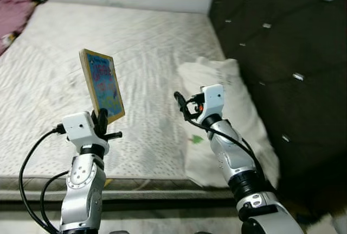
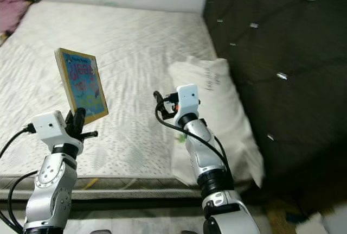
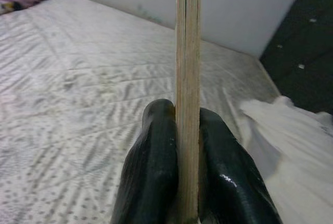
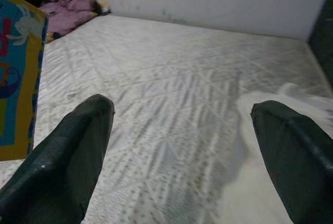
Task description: Clean up the room
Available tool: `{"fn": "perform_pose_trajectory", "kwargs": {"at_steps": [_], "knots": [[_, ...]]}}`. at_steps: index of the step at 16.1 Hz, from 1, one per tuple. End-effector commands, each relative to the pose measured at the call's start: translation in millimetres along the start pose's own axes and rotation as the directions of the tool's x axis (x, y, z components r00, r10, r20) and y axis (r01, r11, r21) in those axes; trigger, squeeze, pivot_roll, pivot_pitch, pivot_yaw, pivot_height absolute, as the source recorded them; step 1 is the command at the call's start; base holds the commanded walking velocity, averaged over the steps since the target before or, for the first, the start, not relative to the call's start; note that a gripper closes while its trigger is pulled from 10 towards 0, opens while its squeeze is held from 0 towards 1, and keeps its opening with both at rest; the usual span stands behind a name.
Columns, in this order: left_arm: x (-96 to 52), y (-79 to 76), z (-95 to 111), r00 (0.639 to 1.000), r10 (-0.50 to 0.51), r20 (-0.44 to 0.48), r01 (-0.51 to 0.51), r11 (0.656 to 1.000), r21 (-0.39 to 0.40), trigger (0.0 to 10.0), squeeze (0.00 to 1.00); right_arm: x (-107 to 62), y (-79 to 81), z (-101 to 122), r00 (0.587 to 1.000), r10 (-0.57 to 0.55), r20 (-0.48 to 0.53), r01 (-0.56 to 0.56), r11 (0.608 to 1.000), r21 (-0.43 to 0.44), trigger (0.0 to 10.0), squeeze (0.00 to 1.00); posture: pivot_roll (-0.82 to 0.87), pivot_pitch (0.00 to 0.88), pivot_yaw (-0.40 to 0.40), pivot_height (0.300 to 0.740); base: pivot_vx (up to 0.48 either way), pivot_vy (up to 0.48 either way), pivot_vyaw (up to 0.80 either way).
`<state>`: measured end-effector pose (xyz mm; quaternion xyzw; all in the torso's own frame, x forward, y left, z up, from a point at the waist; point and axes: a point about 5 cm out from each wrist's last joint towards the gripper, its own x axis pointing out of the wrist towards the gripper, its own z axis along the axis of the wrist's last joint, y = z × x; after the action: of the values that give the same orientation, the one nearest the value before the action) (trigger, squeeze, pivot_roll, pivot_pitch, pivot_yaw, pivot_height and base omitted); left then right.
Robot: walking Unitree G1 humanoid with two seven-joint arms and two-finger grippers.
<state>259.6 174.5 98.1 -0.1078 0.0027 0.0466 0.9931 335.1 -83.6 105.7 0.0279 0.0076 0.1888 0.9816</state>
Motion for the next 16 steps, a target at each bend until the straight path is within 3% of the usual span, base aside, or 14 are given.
{"fn": "perform_pose_trajectory", "kwargs": {"at_steps": [1, 16], "knots": [[3.6, -6.1, 11.4, 0.998, -0.026, 0.056, 0.026, 1.000, 0.003, 10.0, 0.00, 0.5, -2.3, 0.9, 1.000, -0.002, -0.008, 0.001, 1.000, -0.007, 10.0, 0.00, 0.10, 0.033, -0.054, 0.740, 0.000, 0.000, 0.00], [1.3, -0.7, 6.2, 0.999, 0.019, 0.029, -0.018, 1.000, -0.018, 10.0, 0.00, -0.9, 0.6, -1.7, 1.000, 0.019, -0.020, -0.019, 1.000, -0.010, 10.0, 0.00, 0.11, 0.043, -0.052, 0.740, 0.000, 0.000, 0.00]]}}
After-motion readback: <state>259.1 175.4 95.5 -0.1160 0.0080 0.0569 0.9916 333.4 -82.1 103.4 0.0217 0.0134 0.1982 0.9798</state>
